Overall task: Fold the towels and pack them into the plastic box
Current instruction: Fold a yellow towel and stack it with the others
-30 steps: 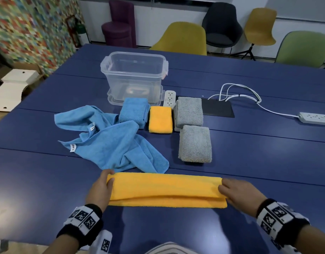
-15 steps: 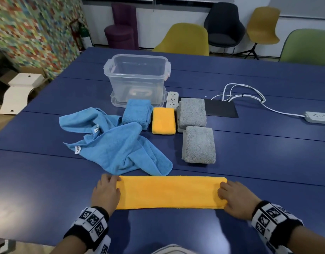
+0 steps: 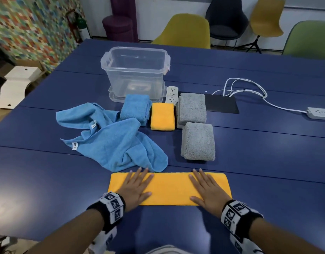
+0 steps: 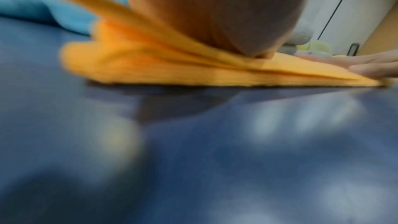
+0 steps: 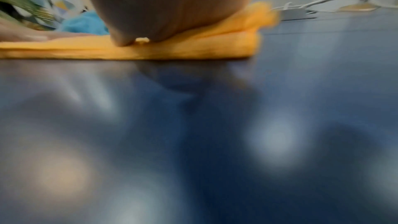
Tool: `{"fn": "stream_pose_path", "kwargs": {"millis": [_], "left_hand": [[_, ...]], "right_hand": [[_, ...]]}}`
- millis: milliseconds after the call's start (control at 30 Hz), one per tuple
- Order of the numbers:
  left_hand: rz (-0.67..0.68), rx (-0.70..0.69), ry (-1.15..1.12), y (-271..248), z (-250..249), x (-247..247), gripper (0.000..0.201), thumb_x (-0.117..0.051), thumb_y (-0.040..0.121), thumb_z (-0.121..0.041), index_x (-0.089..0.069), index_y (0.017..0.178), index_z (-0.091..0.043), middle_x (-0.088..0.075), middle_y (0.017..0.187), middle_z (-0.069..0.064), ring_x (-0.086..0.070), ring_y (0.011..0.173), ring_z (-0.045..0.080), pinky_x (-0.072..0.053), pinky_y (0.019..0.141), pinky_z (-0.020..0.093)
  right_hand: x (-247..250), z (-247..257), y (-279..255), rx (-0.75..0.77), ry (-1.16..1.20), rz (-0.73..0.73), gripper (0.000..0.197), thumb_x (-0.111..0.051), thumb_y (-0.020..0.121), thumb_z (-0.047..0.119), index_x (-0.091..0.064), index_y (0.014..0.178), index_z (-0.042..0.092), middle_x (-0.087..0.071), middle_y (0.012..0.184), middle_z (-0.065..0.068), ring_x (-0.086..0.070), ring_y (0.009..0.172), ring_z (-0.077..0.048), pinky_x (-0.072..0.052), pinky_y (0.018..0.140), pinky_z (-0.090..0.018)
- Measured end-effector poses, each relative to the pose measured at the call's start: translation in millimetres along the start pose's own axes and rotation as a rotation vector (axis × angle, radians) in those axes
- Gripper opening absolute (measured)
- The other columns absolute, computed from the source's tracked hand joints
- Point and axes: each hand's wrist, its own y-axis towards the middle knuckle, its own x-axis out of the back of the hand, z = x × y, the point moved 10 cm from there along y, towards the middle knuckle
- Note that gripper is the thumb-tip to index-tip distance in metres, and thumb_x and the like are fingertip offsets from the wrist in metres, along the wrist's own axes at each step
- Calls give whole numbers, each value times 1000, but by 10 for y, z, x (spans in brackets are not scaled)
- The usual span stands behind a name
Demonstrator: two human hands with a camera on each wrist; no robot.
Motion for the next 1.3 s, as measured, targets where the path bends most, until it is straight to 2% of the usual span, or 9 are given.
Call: {"fn": "stream_pose_path", "kwargs": {"millis": [133,267,367,467,533,700,967,1167,1300], "left_hand": [[109,131,-67,-104,520,-29,63,-7,97,-54,-1,149,-19,-62,125,4,-53,118,22,-11,108,37],[110,167,-53,-224,864,68,91,4,83,-75,-17,149,-16,-52,137,5,-43,129,22,6,114,32],[60,203,-193,-291,979,189,121,6,54,-92,-26,146,-21,-30,149,3,-29,137,22,-18,111,35],[64,345,-362,-258,1092,199,77,-39,73,-78,-44,129,-24,-43,128,-1,-41,121,19,-36,100,33],[128,413,-516,-226,1151,98,59,-58,76,-64,-54,114,-19,-51,118,4,-50,112,20,-43,90,32],[188,430,-740,-179,1072,28,33,-63,79,-49,-45,85,-22,-52,89,-2,-55,93,19,-39,64,24],[1,578,-998,-285,1255,57,38,-52,94,-23,-38,126,-8,-51,119,5,-52,113,28,-44,93,35],[-126,386,-1347,-257,896,569,59,-68,82,-21,-30,128,-21,-55,108,11,-58,93,19,-51,80,28],[-103,238,-1405,-162,498,853,63,-66,85,-17,-23,129,-31,-55,99,1,-58,87,9,-51,74,20]], "right_hand": [[-14,-336,-180,-101,-37,53,70,-10,96,57,-3,149,12,10,157,-5,11,145,-20,-4,112,-34],[-13,-680,-343,-242,-18,97,69,-8,96,57,-3,149,13,-7,156,-5,10,145,-20,-1,113,-38],[279,-662,-300,-353,-10,-45,64,-9,96,55,-27,141,13,-29,148,-19,-15,142,-33,-9,114,-45],[684,64,73,-140,69,-108,45,-70,74,48,-60,107,19,-65,99,-6,-67,83,-22,-54,75,-31],[868,677,371,55,64,-115,51,-85,50,48,-69,95,29,-64,79,9,-62,63,-6,-49,55,-16],[531,1275,759,72,220,343,78,-58,84,48,-19,147,22,-40,131,-10,-44,116,-27,-43,90,-38],[430,1257,862,-76,197,395,100,-60,77,61,0,149,24,-33,136,-8,-45,118,-27,-45,88,-40],[587,1143,843,-89,388,300,69,-45,89,55,-21,145,22,-41,131,-2,-47,117,-20,-44,92,-36],[778,799,740,-257,958,97,34,-39,96,44,-57,102,16,-59,96,3,-56,83,-10,-49,84,-38]]}}
